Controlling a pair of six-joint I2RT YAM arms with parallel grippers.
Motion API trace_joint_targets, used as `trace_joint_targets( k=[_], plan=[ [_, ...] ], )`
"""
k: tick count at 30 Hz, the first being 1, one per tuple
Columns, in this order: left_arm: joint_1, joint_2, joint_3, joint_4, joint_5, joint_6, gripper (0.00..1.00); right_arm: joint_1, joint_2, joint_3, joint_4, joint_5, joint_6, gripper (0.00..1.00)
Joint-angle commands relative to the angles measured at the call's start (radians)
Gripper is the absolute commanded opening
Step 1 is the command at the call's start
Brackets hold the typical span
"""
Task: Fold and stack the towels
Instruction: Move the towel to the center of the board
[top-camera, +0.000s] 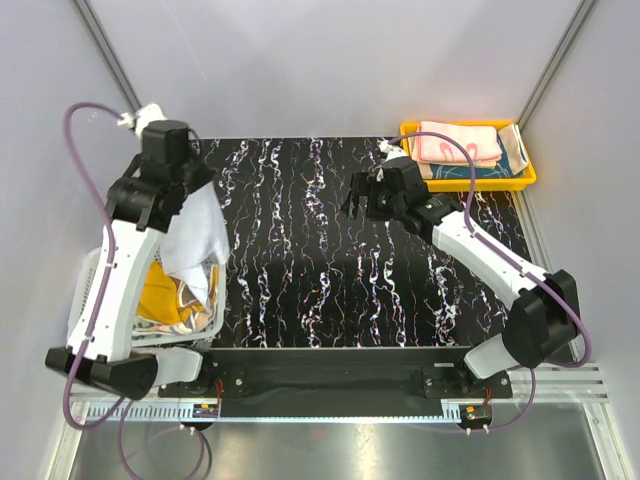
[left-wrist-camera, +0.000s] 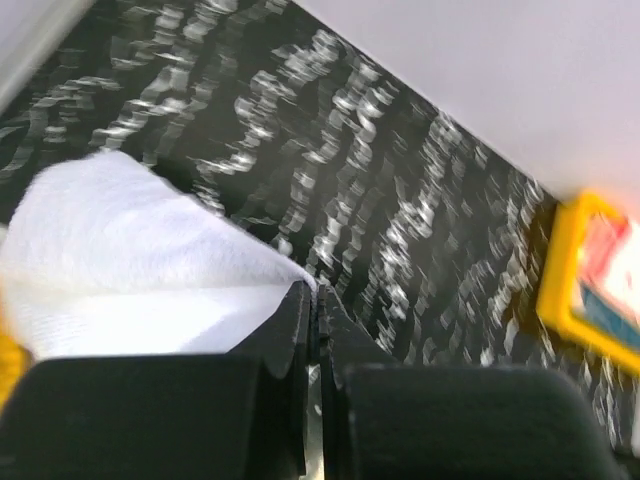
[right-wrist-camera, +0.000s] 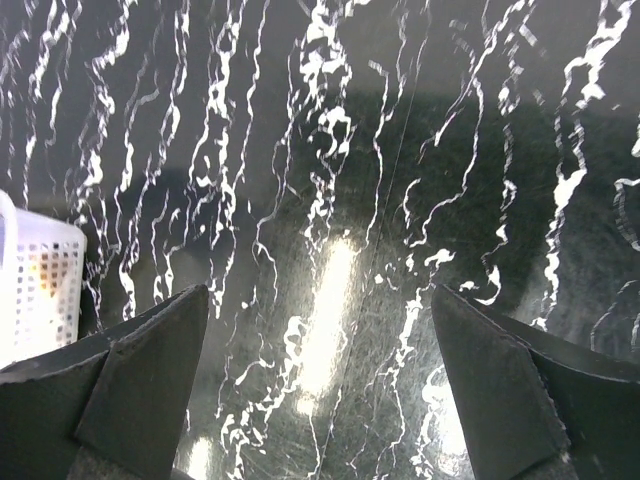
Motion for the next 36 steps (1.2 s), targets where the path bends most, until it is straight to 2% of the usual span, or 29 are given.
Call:
trace_joint_targets(
  k=[1, 2, 5, 11, 15, 18, 19, 21, 24, 27, 31, 35, 36],
  plan=[
    [-0.120, 0.098, 0.105, -0.038, -0.004, 0.049, 0.00, 0.010, -0.067, 0.053, -0.009, 0.064, -0.010, 1.00],
    [-0.184, 0.114, 0.123, -0.035, -0.010, 0.061, 0.00, 0.009, -0.076, 0.054, -0.011, 0.067, -0.009, 1.00],
    [-0.275, 0.181, 0.197, -0.038, -0.020, 0.055, 0.00, 0.010, -0.102, 0.056, -0.014, 0.064, -0.001, 1.00],
    [-0.352, 0.331, 0.251, 0.005, 0.042, 0.041, 0.00, 0.010, -0.198, -0.016, 0.043, 0.015, 0.039, 1.00],
    [-0.379, 0.416, 0.248, 0.051, 0.078, 0.015, 0.00, 0.010, -0.240, -0.128, 0.090, 0.007, 0.057, 1.00],
    [-0.390, 0.457, 0.252, 0.074, 0.100, 0.001, 0.00, 0.023, -0.251, -0.285, 0.271, -0.104, 0.099, 0.97],
    [-0.390, 0.465, 0.254, 0.083, 0.108, 0.000, 0.00, 0.038, -0.249, -0.329, 0.409, -0.112, 0.108, 0.97],
    [-0.392, 0.474, 0.258, 0.088, 0.114, 0.000, 0.00, 0.099, -0.235, -0.431, 0.541, -0.108, 0.108, 0.97],
    [-0.393, 0.488, 0.271, 0.083, 0.117, 0.007, 0.00, 0.164, -0.157, -0.495, 0.809, -0.054, 0.100, 0.96],
    [-0.392, 0.499, 0.288, 0.071, 0.123, 0.020, 0.00, 0.194, -0.036, -0.502, 0.988, -0.062, 0.123, 0.95],
    [-0.392, 0.500, 0.292, 0.065, 0.128, 0.033, 0.00, 0.254, 0.149, -0.438, 1.098, -0.048, 0.108, 0.93],
    [-0.390, 0.510, 0.329, 0.040, 0.123, 0.047, 0.00, 0.285, 0.260, -0.375, 1.144, -0.010, 0.131, 0.81],
    [-0.390, 0.513, 0.335, 0.036, 0.118, 0.050, 0.00, 0.286, 0.283, -0.374, 1.170, -0.006, 0.138, 0.81]
  ],
)
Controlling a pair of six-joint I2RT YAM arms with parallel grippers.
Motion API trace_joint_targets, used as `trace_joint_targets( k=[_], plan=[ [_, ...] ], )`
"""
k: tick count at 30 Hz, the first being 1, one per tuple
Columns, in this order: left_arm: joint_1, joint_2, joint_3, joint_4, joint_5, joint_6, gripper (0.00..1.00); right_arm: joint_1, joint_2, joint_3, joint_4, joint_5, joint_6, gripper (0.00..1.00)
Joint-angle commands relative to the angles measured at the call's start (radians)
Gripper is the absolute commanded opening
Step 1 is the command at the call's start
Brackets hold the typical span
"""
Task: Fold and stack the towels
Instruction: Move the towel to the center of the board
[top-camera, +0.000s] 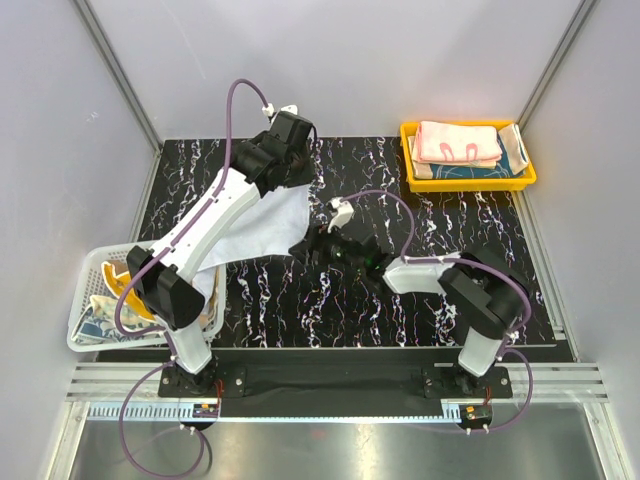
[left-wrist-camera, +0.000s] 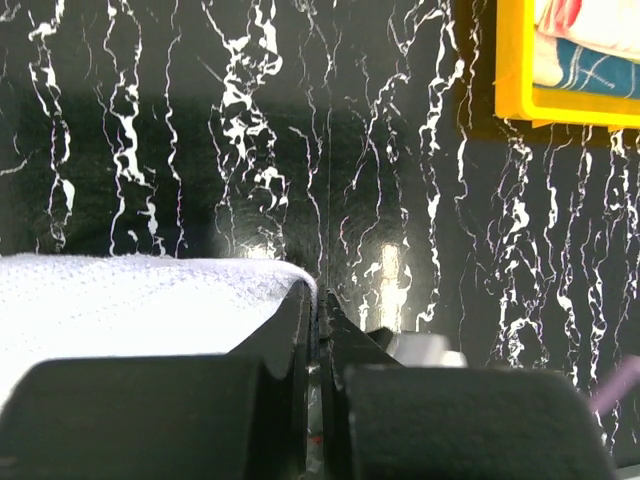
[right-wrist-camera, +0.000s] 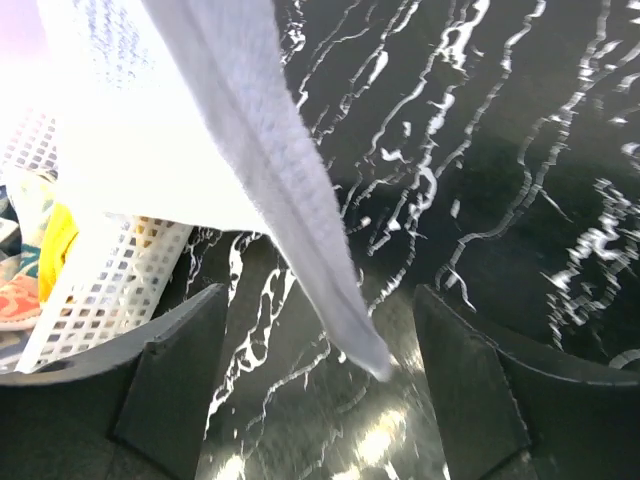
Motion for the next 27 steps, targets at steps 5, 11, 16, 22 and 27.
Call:
trace_joint_targets(
  k=[5, 11, 16, 22, 27],
  plan=[
    [-0.001, 0.007, 0.082, 0.004, 0.005, 0.037, 0.00, 0.024, 0.056, 0.028, 0.191, 0.097, 0.036, 0.71],
    [0.000, 0.005, 0.082, 0.004, 0.005, 0.037, 0.00, 0.026, 0.034, -0.030, 0.204, 0.140, 0.048, 0.54],
    [0.004, 0.007, 0.084, 0.007, 0.010, 0.034, 0.00, 0.026, 0.013, -0.048, 0.175, 0.159, 0.036, 0.50],
    [0.005, 0.002, 0.081, 0.007, 0.010, 0.035, 0.00, 0.026, 0.036, -0.070, 0.198, 0.152, 0.053, 0.44],
    [0.007, -0.002, 0.082, 0.004, 0.007, 0.039, 0.00, 0.026, 0.021, -0.061, 0.162, 0.160, 0.052, 0.18]
  ],
)
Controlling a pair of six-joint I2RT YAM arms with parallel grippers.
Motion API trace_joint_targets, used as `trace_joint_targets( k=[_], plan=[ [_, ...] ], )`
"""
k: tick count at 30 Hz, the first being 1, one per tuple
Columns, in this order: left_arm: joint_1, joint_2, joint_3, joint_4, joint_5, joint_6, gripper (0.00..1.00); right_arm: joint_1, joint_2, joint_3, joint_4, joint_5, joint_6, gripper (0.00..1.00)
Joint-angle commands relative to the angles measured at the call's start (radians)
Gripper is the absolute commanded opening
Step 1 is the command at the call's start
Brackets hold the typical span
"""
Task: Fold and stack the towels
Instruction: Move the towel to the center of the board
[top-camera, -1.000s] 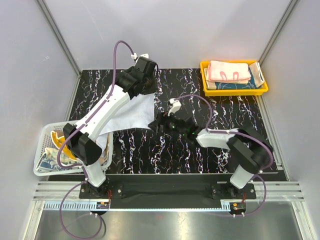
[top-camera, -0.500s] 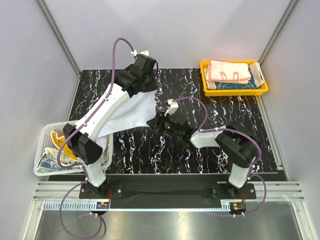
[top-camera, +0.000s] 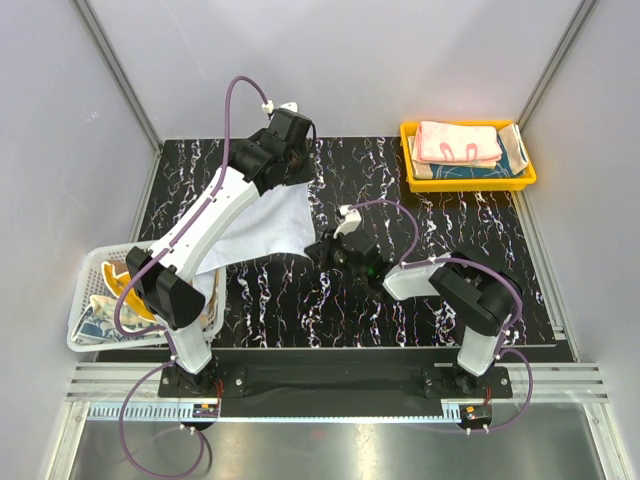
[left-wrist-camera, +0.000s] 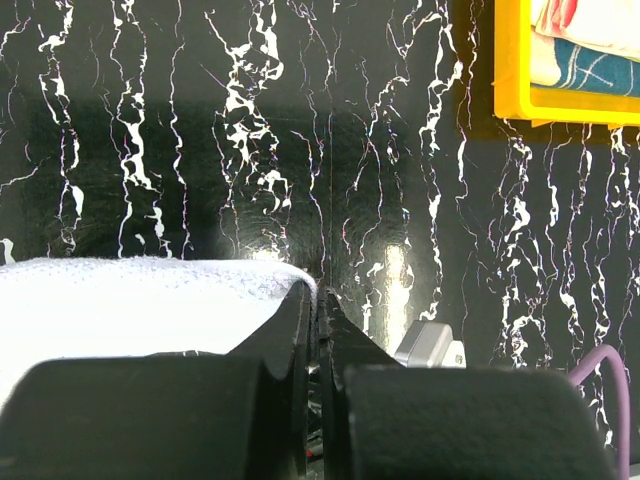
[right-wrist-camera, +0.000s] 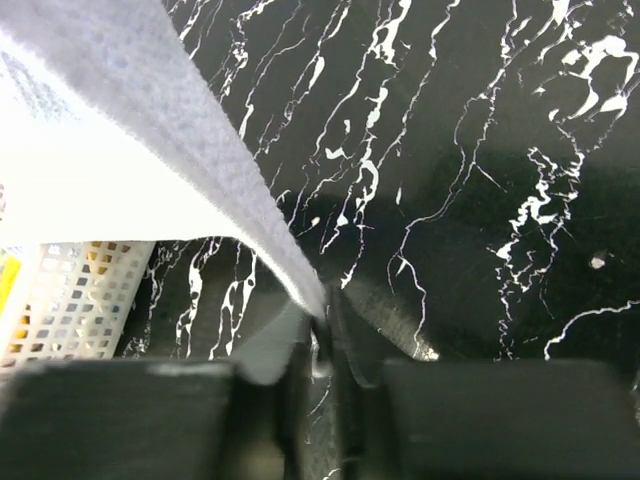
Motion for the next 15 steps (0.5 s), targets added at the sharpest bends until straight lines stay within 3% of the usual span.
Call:
trace_joint_targets(
  k=[1, 4, 8, 9, 15],
  plan=[
    [0.006, -0.007, 0.042, 0.027, 0.007, 0.018, 0.00, 0.008, -0.047, 0.011, 0.008, 0.040, -0.001, 0.13],
    [0.017, -0.019, 0.048, 0.023, 0.007, 0.024, 0.00, 0.008, -0.114, 0.022, -0.111, 0.092, -0.027, 0.00],
    [0.044, -0.049, 0.092, -0.008, 0.008, 0.044, 0.00, -0.007, -0.264, 0.184, -0.482, 0.198, -0.162, 0.00],
    [0.051, -0.059, 0.111, -0.016, 0.010, 0.047, 0.00, -0.030, -0.321, 0.229, -0.651, 0.214, -0.194, 0.00],
    [0.063, -0.137, 0.209, -0.040, 0.025, 0.062, 0.00, -0.116, -0.455, 0.621, -1.131, 0.183, -0.444, 0.00]
  ],
)
